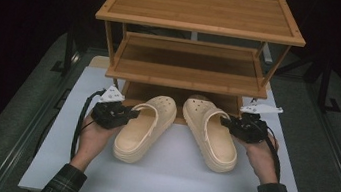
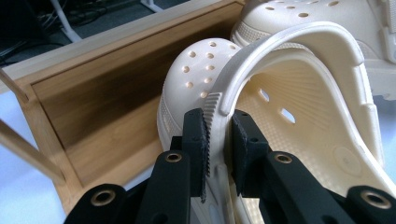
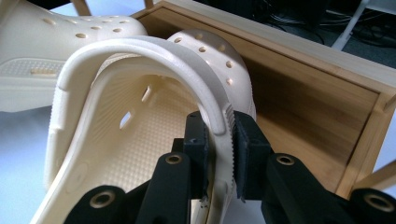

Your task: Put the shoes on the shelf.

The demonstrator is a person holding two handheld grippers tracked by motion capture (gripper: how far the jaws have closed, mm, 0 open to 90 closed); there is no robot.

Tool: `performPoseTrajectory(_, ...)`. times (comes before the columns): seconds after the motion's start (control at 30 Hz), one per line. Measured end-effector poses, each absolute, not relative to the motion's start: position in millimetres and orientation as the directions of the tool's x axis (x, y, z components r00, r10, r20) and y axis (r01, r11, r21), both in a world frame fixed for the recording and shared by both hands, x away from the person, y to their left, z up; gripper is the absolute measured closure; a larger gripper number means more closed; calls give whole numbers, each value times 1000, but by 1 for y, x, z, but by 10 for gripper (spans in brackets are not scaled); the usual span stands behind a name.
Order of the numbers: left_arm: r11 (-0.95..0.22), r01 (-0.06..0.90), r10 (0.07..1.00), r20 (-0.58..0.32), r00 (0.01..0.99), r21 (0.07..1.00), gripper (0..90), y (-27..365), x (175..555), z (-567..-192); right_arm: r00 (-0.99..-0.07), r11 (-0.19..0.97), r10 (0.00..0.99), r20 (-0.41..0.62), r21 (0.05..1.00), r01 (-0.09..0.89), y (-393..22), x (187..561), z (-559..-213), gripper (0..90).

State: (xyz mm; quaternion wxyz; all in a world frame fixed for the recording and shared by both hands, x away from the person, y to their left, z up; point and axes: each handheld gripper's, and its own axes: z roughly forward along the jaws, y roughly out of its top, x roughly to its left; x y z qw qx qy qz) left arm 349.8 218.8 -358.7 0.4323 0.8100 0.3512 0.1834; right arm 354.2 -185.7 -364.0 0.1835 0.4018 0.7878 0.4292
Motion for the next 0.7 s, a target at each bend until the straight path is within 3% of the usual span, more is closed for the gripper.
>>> performPoseTrajectory(0.7, -327, 388, 798, 31, 602, 862, 776, 192, 402, -387, -532, 305, 847, 6, 814, 495, -159, 406, -392, 770)
